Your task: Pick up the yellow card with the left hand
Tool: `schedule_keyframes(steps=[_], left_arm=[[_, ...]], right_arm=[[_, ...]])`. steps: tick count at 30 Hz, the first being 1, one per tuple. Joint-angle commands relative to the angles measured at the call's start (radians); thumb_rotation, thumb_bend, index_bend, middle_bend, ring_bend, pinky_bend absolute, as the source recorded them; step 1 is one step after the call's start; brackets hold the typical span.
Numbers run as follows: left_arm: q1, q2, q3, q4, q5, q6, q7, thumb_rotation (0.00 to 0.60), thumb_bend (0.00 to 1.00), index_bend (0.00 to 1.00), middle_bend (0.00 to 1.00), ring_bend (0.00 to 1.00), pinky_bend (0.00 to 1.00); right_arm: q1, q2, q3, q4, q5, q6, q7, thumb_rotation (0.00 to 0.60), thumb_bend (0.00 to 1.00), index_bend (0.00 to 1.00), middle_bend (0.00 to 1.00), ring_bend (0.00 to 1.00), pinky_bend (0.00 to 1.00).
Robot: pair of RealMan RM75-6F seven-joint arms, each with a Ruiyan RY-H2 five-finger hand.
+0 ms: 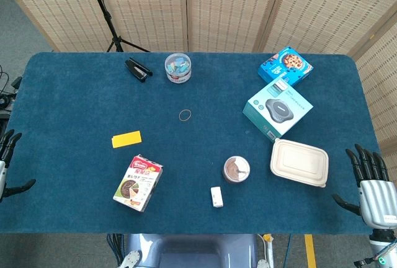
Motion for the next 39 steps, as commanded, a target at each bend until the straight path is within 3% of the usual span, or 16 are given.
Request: schedule_keyframes(steps=[1, 17, 29, 39], left_arm=[[0.000, -0.002, 0.000, 0.001, 0.000, 0.000, 0.001, 0.600, 0.05, 0.00, 0.00, 0.00, 0.00], [-0.031, -0.032, -0.006, 0.058, 0.000, -0.048, -0.032, 0.600, 0.06, 0.00, 0.00, 0.00, 0.00], [-0.172, -0.189, -0.010, 0.288, 0.071, -0.204, -0.231, 0.600, 0.10, 0.00, 0.00, 0.00, 0.00], [-0.296, -0.329, -0.067, 0.414, 0.010, -0.321, -0.154, 0.600, 0.12, 0.00, 0.00, 0.00, 0.00]], right_arm=[[0.000, -0.001, 0.001, 0.002, 0.001, 0.001, -0.004, 0.600, 0.00, 0.00, 0.00, 0.00, 0.00], [-0.005, -0.022, 0.009, 0.013, -0.003, 0.026, -0.065, 0.600, 0.00, 0.00, 0.00, 0.00, 0.00], [0.005, -0.014, 0.007, 0.019, 0.027, -0.019, -0.025, 0.600, 0.00, 0.00, 0.00, 0.00, 0.00], [0.014, -0.012, 0.013, 0.027, 0.057, -0.047, 0.002, 0.600, 0.00, 0.00, 0.00, 0.00, 0.00]])
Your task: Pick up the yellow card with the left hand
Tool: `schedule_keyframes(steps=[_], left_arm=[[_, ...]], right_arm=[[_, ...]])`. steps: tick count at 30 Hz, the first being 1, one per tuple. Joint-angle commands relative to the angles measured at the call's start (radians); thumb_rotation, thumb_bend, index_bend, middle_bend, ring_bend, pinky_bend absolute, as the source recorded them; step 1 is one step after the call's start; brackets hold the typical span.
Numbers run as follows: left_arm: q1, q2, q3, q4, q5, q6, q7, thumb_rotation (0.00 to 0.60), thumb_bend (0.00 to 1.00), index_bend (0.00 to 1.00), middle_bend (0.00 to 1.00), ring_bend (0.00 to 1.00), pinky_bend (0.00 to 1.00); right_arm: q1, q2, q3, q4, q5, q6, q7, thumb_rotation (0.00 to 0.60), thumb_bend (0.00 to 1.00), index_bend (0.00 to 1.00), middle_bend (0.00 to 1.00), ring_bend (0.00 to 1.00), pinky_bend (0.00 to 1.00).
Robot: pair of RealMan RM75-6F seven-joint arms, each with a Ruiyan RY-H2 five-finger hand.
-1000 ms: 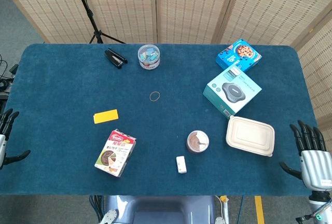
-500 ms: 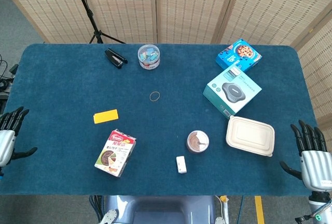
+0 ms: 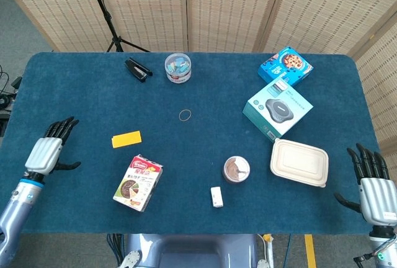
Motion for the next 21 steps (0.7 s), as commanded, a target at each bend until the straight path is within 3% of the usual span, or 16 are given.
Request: schedule_keyframes(steps=[1, 8, 21], left_arm=[[-0.039, -0.053, -0.022, 0.048, -0.020, -0.025, 0.033, 0.600, 0.12, 0.00, 0.00, 0.00, 0.00], [-0.089, -0.162, -0.035, 0.148, -0.049, -0.064, 0.043, 0.600, 0.14, 0.01, 0.00, 0.00, 0.00], [-0.140, -0.252, -0.037, 0.223, -0.104, -0.135, 0.095, 0.600, 0.19, 0.00, 0.00, 0.00, 0.00]], right_arm=[[0.003, 0.000, 0.002, 0.005, 0.008, -0.009, 0.008, 0.600, 0.00, 0.00, 0.00, 0.00, 0.00], [0.010, 0.002, 0.006, 0.017, 0.028, -0.029, 0.039, 0.600, 0.00, 0.00, 0.00, 0.00, 0.00], [0.020, 0.002, 0.011, 0.035, 0.055, -0.058, 0.067, 0.600, 0.00, 0.00, 0.00, 0.00, 0.00]])
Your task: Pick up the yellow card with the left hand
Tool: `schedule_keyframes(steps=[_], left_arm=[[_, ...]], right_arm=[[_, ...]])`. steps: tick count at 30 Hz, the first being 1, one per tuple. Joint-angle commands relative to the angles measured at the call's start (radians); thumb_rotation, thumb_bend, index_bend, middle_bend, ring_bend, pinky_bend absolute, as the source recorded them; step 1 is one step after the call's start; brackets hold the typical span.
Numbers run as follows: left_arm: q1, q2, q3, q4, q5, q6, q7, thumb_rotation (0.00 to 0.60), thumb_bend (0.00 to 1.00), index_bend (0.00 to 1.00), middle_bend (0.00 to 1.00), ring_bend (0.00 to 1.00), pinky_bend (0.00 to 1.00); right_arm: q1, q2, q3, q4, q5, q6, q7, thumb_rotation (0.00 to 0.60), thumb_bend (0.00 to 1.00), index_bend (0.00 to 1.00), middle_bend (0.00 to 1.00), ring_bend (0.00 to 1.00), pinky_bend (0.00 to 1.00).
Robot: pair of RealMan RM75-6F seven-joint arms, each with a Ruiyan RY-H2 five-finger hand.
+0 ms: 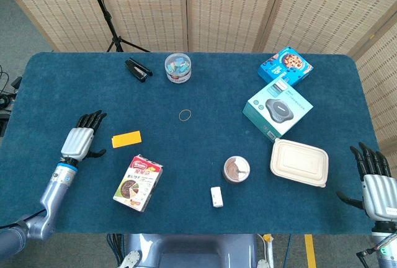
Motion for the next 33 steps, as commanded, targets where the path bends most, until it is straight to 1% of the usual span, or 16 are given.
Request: schedule_keyframes(steps=[1, 11, 21, 33], left_arm=[[-0.005, -0.009, 0.005, 0.006, -0.005, -0.008, 0.006, 0.600, 0.19, 0.00, 0.00, 0.00, 0.00], [-0.029, -0.054, 0.003, 0.066, -0.029, -0.036, 0.024, 0.600, 0.19, 0.00, 0.00, 0.00, 0.00], [-0.049, -0.110, 0.001, 0.134, -0.028, -0.031, 0.018, 0.600, 0.19, 0.00, 0.00, 0.00, 0.00], [-0.082, -0.146, -0.007, 0.183, -0.035, -0.055, 0.018, 0.600, 0.19, 0.00, 0.00, 0.00, 0.00]], right_arm=[[0.001, -0.001, 0.001, 0.002, 0.003, -0.003, 0.002, 0.600, 0.00, 0.00, 0.00, 0.00, 0.00], [0.005, -0.004, 0.000, 0.007, 0.010, -0.011, 0.002, 0.600, 0.00, 0.00, 0.00, 0.00, 0.00], [0.008, -0.007, 0.002, 0.014, 0.021, -0.018, 0.004, 0.600, 0.00, 0.00, 0.00, 0.00, 0.00], [0.014, -0.012, 0.003, 0.024, 0.037, -0.036, 0.003, 0.600, 0.00, 0.00, 0.00, 0.00, 0.00]])
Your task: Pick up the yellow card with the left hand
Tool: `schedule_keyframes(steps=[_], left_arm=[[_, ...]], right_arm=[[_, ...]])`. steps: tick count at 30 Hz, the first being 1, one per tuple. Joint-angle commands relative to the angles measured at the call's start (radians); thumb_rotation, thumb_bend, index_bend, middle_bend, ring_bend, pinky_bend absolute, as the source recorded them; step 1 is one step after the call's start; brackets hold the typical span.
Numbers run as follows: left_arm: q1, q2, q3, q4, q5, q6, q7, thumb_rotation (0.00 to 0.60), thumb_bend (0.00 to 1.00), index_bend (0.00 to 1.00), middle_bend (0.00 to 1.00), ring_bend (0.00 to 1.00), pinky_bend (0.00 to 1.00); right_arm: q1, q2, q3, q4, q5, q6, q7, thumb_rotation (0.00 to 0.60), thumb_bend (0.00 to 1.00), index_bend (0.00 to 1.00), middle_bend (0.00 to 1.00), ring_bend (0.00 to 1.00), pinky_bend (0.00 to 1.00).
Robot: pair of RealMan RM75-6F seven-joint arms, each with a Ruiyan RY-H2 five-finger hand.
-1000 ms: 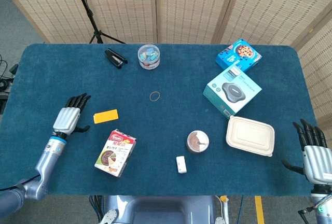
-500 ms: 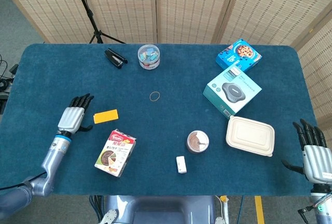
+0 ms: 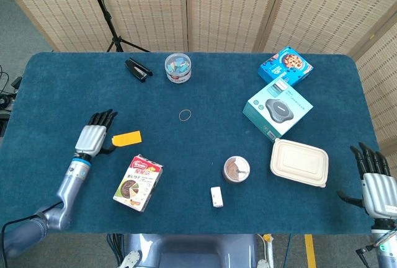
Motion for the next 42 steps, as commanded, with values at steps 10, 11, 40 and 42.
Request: schedule_keyframes(steps=[10, 11, 40, 42], left_arm=[[-0.001, 0.012, 0.019, 0.000, 0.018, 0.001, -0.018, 0.600, 0.28, 0.39, 0.00, 0.00, 0.00], [-0.001, 0.015, 0.021, -0.002, 0.019, 0.001, -0.018, 0.600, 0.28, 0.41, 0.00, 0.00, 0.00], [-0.010, 0.004, 0.020, -0.007, -0.010, -0.018, 0.050, 0.600, 0.39, 0.57, 0.00, 0.00, 0.00], [-0.011, 0.004, 0.020, -0.005, -0.010, -0.018, 0.053, 0.600, 0.41, 0.57, 0.00, 0.00, 0.00]], right_arm=[[0.000, 0.002, -0.001, -0.003, -0.002, 0.002, 0.003, 0.600, 0.00, 0.00, 0.00, 0.00, 0.00], [0.000, 0.002, -0.001, -0.004, -0.002, 0.003, 0.003, 0.600, 0.00, 0.00, 0.00, 0.00, 0.00], [0.001, 0.007, -0.002, -0.006, 0.002, -0.003, 0.017, 0.600, 0.00, 0.00, 0.00, 0.00, 0.00], [0.002, 0.007, -0.002, -0.006, 0.002, -0.003, 0.017, 0.600, 0.00, 0.00, 0.00, 0.00, 0.00]])
